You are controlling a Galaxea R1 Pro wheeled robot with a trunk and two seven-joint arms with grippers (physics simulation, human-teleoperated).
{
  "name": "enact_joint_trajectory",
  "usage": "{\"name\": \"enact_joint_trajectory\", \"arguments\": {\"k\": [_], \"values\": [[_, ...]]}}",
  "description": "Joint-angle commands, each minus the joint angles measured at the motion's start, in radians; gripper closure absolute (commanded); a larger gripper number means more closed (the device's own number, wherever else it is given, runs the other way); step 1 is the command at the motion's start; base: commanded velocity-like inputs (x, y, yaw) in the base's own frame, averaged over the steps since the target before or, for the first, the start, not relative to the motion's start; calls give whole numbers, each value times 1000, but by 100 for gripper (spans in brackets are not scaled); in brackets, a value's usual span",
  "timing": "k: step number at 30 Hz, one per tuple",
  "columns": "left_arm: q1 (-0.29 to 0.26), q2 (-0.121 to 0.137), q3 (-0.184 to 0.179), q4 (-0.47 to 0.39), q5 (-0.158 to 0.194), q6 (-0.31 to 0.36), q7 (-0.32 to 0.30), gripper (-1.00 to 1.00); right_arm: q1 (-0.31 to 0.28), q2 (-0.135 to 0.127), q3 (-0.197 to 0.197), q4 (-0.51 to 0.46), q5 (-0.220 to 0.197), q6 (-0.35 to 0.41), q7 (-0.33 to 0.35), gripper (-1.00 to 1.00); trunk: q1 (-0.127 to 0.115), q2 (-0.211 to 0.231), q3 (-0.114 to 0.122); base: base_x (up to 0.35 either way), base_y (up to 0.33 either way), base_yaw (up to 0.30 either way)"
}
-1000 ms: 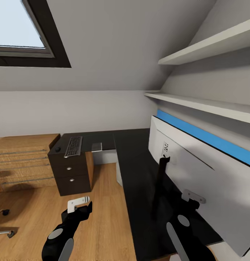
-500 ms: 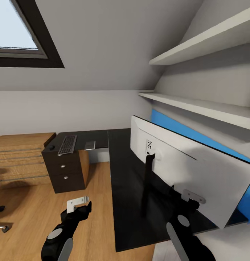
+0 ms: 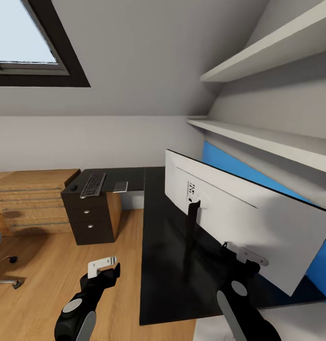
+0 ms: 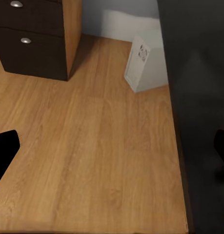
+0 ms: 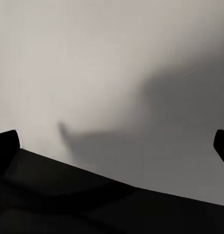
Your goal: In the bedroom, organize the workspace by keeping the computer under the desk, ensuring the monitor is on the desk, placing the keyboard on the desk next to the monitor, placing the mouse on the desk next to the keyboard, moving the folder from the swivel chair onto the desk next to the mouse, stacking the notebook on top of the folder with the pen on top of the notebook, and positioning the swivel chair next to the desk.
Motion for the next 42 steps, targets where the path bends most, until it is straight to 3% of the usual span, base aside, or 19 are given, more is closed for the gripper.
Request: {"name": "enact_joint_trajectory", "arguments": {"k": [1,12,20,22,23,24,35,38,42], "values": [[-1,0,-2,-1,10,3,10,-100,-1,0,1,-2,-3,7,-5,-100,0,-1,-2,0,-21,193],[-1,1,-3,-1,10,3,10,-100,-1,-2,1,-2,-3,6,-3,-100,0,-1,-14,0,-25,173],[-1,1,3,-1,10,3,10,-100,-1,-1,7,-5,-3,6,-1,-100,0,-1,-16,-31,-249,36],[-1,1,3,-1,10,3,10,-100,-1,-1,17,-6,-3,7,0,-100,0,-1,-16,-79,-309,1],[-1,1,4,-1,10,3,10,-100,-1,-5,96,-4,-1,6,0,-100,0,-1,-16,-15,-227,0],[-1,2,5,-1,10,4,10,-100,-1,-9,146,-1,1,6,1,-100,0,-1,-16,-3,-38,0],[-1,2,1,-1,10,3,10,-100,-1,-26,160,2,3,6,6,-100,0,-1,-16,-1,-28,0],[-1,2,0,-1,10,3,10,-100,-1,-42,162,5,3,6,21,-100,0,-1,-16,0,-177,0],[-1,2,0,-1,10,3,10,-100,-1,-78,163,6,3,6,93,-100,0,-1,-16,0,-230,0]]}}
